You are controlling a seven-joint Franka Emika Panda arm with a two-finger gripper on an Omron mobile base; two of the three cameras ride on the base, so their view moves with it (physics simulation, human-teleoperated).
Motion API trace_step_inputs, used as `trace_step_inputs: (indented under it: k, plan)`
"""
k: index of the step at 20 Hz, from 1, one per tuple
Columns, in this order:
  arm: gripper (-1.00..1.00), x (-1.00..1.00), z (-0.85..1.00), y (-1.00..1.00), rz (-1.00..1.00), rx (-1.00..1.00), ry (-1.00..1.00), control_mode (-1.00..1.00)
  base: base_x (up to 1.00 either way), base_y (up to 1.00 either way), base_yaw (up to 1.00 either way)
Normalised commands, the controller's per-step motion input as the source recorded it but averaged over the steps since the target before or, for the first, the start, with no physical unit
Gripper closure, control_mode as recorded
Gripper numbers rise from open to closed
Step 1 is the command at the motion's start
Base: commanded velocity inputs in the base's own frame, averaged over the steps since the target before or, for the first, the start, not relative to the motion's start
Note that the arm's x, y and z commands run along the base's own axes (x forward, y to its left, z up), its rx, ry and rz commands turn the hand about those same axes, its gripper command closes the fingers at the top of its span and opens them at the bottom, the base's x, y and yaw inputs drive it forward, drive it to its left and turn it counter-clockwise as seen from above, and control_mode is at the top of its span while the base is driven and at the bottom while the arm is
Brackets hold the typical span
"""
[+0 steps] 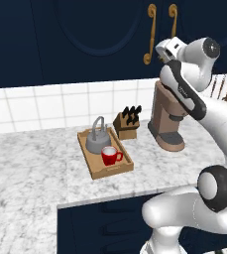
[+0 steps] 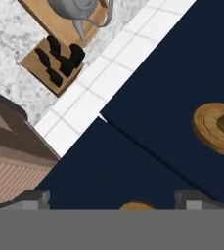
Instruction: Pick the kettle from the counter and place it on the tray. Then pick the mug from the cabinet and place it on the tray. Then close the cabinet doors.
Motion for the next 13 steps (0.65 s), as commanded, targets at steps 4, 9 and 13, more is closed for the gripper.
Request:
trace_step_inputs:
  k: [4, 9, 13]
  plan:
    - [-1.0, 0.63, -0.46, 0.0, -0.02, -0.18, 0.12, -1.0, 0.0, 0.0, 0.0]
    - [-1.0, 0.48, -0.49, 0.0, -0.01, -0.16, 0.07, -1.0, 0.0, 0.0, 0.0]
    - [-1.0, 0.33, -0.32, 0.01, -0.01, -0.1, 0.01, -1.0, 0.0, 0.0, 0.0]
